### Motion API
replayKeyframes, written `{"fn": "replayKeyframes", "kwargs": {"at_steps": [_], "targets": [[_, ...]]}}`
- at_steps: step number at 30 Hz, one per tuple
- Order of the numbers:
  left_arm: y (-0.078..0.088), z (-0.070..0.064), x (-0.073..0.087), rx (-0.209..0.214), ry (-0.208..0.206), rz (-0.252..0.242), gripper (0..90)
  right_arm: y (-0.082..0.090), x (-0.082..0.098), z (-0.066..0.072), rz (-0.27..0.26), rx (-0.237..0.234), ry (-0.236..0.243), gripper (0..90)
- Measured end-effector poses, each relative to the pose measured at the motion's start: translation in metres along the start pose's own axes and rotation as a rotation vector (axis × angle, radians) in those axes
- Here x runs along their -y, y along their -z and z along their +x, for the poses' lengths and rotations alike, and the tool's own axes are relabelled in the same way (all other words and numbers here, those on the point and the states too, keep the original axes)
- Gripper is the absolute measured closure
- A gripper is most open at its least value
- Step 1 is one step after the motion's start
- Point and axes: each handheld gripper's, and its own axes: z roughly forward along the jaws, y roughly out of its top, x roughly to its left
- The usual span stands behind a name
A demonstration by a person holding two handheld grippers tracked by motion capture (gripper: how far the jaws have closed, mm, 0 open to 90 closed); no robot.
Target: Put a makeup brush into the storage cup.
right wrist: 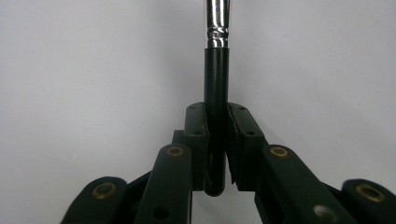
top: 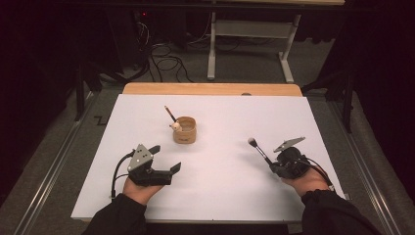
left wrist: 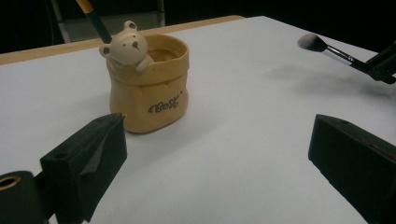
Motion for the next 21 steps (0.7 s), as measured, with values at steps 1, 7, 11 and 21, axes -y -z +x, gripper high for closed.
{"fn": "replayKeyframes", "kwargs": {"at_steps": [1, 7, 11, 21], "targets": [[0.0, 0.0, 0.0, 0.0, 0.0, 0.0, 5.1, 0.001, 0.001, 0.0, -0.016, -0.001, -0.003, 80.5], [0.0, 0.0, 0.0, -0.002, 0.003, -0.002, 5.0, 0.0, 0.006, -0.001, -0.112, -0.008, -0.015, 80.5], [0.0, 0.001, 0.0, -0.003, 0.002, -0.003, 5.0, -0.005, 0.01, 0.001, -0.17, 0.002, -0.017, 80.6], [-0.001, 0.003, 0.001, 0.009, 0.009, -0.009, 4.8, -0.013, 0.015, 0.002, -0.296, -0.007, -0.041, 80.5]]}}
